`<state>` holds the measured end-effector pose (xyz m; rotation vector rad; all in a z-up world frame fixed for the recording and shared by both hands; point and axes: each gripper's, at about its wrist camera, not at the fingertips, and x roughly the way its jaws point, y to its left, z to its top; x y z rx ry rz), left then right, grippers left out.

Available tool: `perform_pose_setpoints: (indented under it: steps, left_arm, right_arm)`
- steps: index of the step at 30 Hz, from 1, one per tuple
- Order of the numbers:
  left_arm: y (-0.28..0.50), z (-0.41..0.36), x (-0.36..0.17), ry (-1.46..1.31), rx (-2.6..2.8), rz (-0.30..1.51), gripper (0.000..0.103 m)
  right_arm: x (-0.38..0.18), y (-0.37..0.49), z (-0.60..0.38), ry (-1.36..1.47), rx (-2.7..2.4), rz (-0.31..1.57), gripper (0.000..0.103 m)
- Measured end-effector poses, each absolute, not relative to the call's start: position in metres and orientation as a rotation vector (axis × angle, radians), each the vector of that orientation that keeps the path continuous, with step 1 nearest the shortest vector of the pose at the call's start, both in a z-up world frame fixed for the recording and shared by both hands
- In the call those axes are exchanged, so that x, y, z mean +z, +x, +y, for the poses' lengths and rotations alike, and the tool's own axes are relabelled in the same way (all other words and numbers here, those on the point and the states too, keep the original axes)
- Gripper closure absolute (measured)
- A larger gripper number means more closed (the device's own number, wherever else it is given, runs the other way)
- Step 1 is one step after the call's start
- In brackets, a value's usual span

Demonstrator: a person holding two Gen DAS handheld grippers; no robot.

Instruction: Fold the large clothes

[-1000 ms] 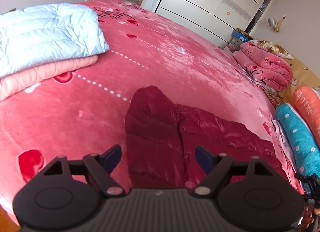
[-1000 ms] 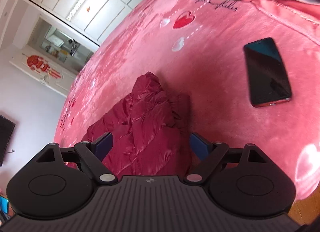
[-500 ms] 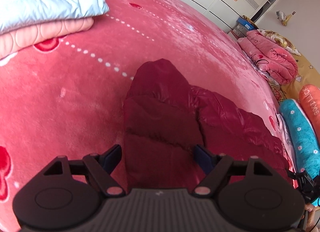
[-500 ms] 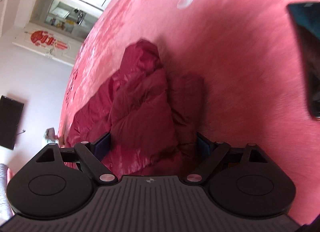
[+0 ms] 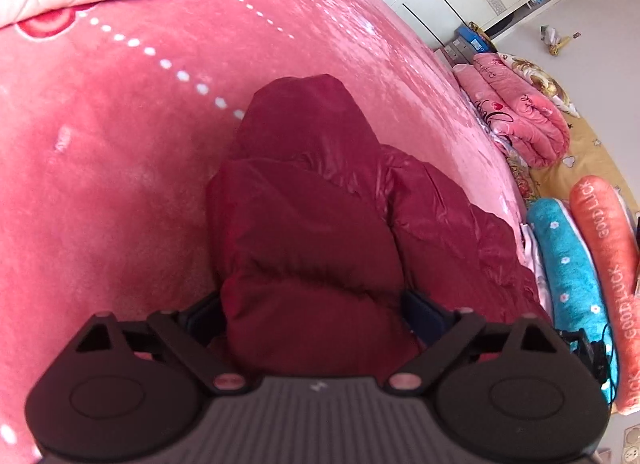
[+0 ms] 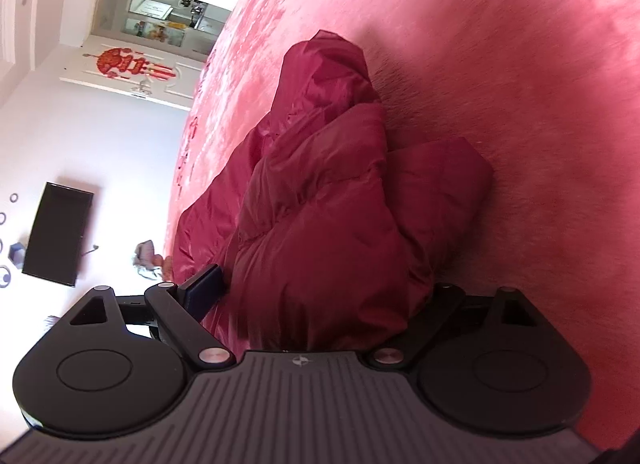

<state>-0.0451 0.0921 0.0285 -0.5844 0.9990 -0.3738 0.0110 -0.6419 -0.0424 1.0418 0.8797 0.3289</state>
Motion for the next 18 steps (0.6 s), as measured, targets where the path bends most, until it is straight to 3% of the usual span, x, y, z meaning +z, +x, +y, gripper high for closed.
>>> perform_pose_setpoints:
  steps: [4, 8, 12, 18]
  left_arm:
    - [-0.048, 0.089, 0.028, -0.570, -0.380, 0.983, 0.013]
    - [-0.052, 0.087, 0.031, -0.567, -0.380, 0.963, 0.035]
    - [-0.058, 0.080, 0.037, -0.537, -0.373, 0.934, 0.058]
    - [-0.073, 0.070, 0.056, -0.435, -0.336, 0.873, 0.075]
  right_arm:
    - [-0.038, 0.005, -0.635, 0.993, 0.312, 0.870, 0.000]
    - [-0.031, -0.003, -0.628, 0.950, 0.261, 0.859, 0.000]
    - [-0.018, -0.009, -0.614, 0.885, 0.197, 0.841, 0.019]
    - [0.024, -0.030, -0.579, 0.659, 0.091, 0.785, 0.045]
